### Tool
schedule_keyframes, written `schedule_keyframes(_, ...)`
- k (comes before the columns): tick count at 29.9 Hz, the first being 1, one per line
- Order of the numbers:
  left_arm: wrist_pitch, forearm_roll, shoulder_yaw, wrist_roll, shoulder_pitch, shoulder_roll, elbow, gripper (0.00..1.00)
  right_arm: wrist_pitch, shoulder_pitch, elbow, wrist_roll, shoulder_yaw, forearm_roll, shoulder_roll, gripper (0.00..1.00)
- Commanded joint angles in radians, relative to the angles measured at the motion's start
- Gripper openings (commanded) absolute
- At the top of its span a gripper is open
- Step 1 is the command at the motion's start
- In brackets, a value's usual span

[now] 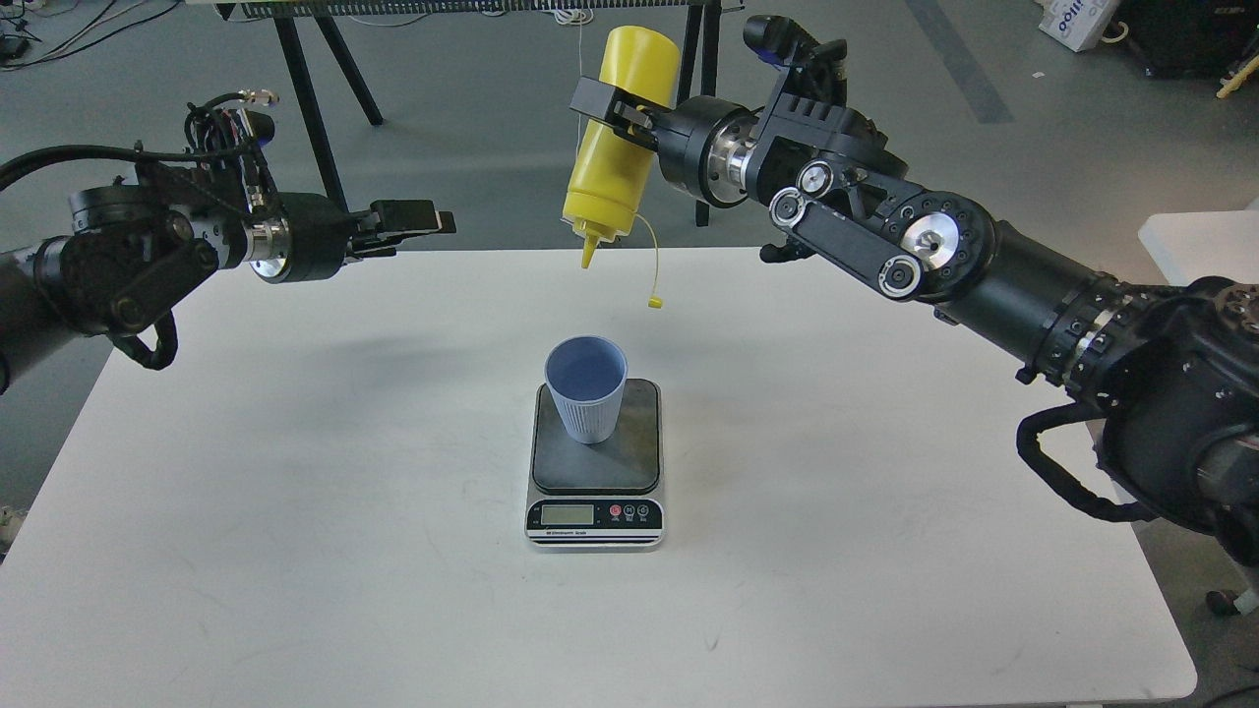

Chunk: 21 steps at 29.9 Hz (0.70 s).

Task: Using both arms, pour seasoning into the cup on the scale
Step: 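Lift the yellow bottle and tip it upside down above the cup, then squeeze seasoning from the inverted bottle into the blue cup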

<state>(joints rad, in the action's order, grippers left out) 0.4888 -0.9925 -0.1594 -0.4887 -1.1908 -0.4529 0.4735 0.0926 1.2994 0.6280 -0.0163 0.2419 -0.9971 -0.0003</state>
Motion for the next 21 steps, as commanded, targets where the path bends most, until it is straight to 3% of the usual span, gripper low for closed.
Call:
schedule_keyframes(1, 0.0, 0.0, 0.0, 0.0, 0.007, -0.003, 0.0, 0.99, -0.04, -0.002, -0.031, -0.014, -0.073, 0.0, 0.0, 0.2)
schedule_keyframes(21, 0.0, 0.008, -0.003, 0.0, 0.023, -0.001, 0.0, 0.99, -0.051, -0.098, -0.019, -0.01, -0.038, 0.031, 0.0, 0.2)
